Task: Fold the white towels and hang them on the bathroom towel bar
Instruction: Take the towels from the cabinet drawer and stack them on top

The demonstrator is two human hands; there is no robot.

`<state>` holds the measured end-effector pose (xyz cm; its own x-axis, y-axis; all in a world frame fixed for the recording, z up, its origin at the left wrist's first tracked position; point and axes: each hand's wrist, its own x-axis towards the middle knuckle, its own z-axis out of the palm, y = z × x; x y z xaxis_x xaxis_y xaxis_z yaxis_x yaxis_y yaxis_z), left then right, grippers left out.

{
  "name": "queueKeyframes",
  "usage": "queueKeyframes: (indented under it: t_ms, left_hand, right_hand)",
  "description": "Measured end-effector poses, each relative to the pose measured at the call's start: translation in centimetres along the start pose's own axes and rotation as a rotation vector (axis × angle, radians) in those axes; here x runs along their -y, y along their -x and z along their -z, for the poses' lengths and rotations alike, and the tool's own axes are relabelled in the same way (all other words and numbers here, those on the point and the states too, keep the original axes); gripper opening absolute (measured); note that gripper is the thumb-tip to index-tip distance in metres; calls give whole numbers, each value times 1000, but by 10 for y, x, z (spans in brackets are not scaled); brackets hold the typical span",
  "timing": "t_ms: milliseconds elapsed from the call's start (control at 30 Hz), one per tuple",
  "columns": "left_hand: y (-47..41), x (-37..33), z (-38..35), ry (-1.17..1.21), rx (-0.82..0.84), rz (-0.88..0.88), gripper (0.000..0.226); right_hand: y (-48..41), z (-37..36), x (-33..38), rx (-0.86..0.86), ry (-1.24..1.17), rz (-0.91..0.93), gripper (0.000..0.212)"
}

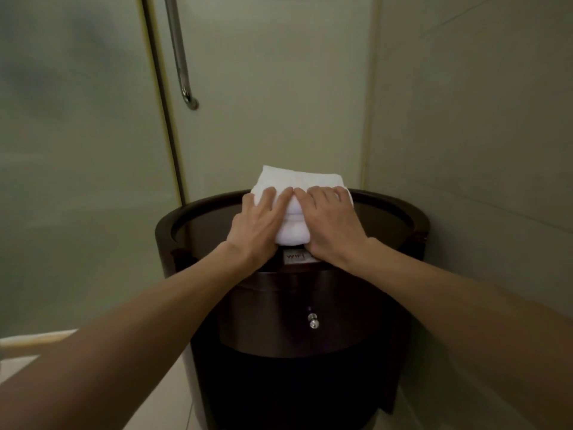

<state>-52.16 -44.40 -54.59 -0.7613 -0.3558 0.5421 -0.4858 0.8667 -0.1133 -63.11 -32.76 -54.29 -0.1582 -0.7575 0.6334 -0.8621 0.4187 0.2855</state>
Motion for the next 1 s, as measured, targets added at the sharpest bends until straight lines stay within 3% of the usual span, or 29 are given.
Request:
queueKeyframes:
  t_ms: [267, 533, 833, 1000]
  left_hand:
    - [2, 7, -1, 39, -55, -44, 80]
    - [6, 7, 24, 101, 86, -27, 85]
    - [6, 5, 134, 182, 349, 6, 89]
    - [4, 6, 216, 181, 458, 76, 95]
  right_hand:
    - [1, 0, 2, -8, 24, 6, 79]
    - [-1, 29, -1, 107, -61, -5, 84]
    - [-24, 128, -2, 426, -164, -1, 100]
    - [-47, 198, -5, 500, -186, 76, 96]
